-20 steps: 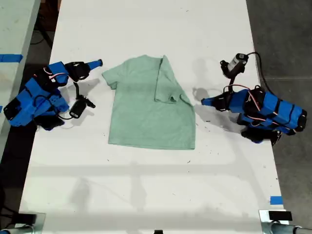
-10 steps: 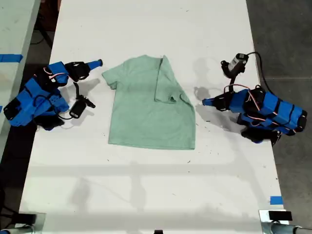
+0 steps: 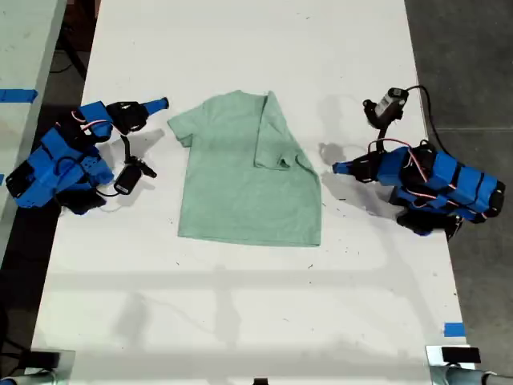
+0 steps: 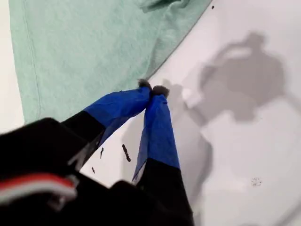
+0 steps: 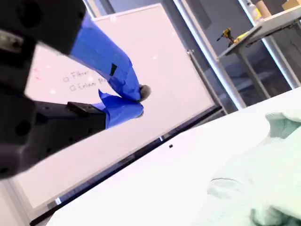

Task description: Fold t shirt

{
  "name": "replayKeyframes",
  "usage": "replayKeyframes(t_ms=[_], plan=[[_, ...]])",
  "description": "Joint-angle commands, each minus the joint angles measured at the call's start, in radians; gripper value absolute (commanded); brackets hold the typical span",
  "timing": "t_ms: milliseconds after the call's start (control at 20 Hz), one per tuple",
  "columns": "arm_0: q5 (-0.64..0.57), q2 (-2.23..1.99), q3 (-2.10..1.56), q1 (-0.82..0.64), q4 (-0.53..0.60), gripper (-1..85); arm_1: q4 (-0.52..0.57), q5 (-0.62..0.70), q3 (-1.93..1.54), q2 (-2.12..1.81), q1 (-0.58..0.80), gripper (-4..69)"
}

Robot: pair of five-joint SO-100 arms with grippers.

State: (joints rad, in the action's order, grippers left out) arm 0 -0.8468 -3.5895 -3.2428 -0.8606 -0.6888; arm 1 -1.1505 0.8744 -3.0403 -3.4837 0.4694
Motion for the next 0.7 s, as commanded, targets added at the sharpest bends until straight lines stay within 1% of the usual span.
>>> replayKeyframes(t_ms=[0,200,650], plan=[[-0.006,-0.009,-0.020,-0.011,0.000,-0.2,0.000,-0.008,-0.026,-0.017,0.003,1.5],[0.002,-0.009,-0.021,-0.021,-0.002,-0.2,-0.008,-0.023,-0.026,-0.017,0.009,1.5],[0.000,-0.009,-0.023,-0.028,0.003,-0.2,0.002,-0.009,-0.031,-0.017,0.006,1.5]])
